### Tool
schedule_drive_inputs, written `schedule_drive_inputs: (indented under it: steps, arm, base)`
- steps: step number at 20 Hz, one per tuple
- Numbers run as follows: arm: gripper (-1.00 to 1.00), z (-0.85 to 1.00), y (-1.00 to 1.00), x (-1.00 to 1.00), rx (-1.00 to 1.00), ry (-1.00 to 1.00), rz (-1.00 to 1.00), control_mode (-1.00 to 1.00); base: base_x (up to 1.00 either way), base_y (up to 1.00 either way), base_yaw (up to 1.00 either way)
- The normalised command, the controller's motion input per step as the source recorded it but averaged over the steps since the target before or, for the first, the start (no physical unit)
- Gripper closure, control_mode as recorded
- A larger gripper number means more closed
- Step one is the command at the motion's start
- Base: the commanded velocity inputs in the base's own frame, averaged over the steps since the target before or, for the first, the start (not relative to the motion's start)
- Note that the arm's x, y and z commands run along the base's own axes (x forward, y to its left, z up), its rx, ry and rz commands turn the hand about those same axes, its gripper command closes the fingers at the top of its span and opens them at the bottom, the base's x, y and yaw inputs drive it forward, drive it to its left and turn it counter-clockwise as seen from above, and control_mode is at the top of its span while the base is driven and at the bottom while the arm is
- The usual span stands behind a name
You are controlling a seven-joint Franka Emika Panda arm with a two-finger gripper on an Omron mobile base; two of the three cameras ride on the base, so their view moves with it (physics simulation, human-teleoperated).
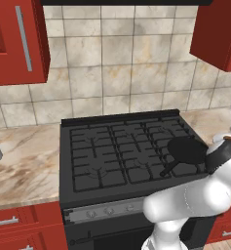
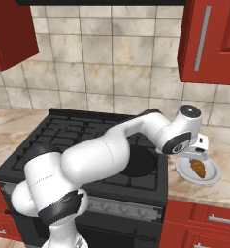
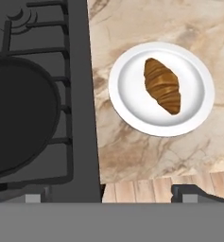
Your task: Pick the croissant and place it on the pan. Then turn on the stove to warm the croissant.
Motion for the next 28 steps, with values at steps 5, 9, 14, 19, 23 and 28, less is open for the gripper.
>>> schedule_drive_inputs:
  steps: [5,9,14,19,23,28]
  arm:
    - [-1.00,-0.08,-0.14,0.03,0.00,0.00,0.07,-1.00]
    - [-1.00,-0.09,-0.07,0.12,0.00,0.00,0.04,-1.00]
    - [-1.00,-0.03,-0.02,0.16,0.00,0.00,0.00,-1.00]
    - [-1.00,-0.10,-0.03,0.10,0.00,0.00,0.00,-1.00]
    - [-1.00,-0.15,-0.01,0.10,0.00,0.00,0.00,-1.00]
    - [-1.00,-0.16,-0.04,0.12,0.00,0.00,0.00,-1.00]
  base:
    - [0.00,0.00,0.00]
    - [0.00,0.00,0.00]
    - [0.00,0.00,0.00]
    - [0.00,0.00,0.00]
    - [0.00,0.00,0.00]
    - [0.00,0.00,0.00]
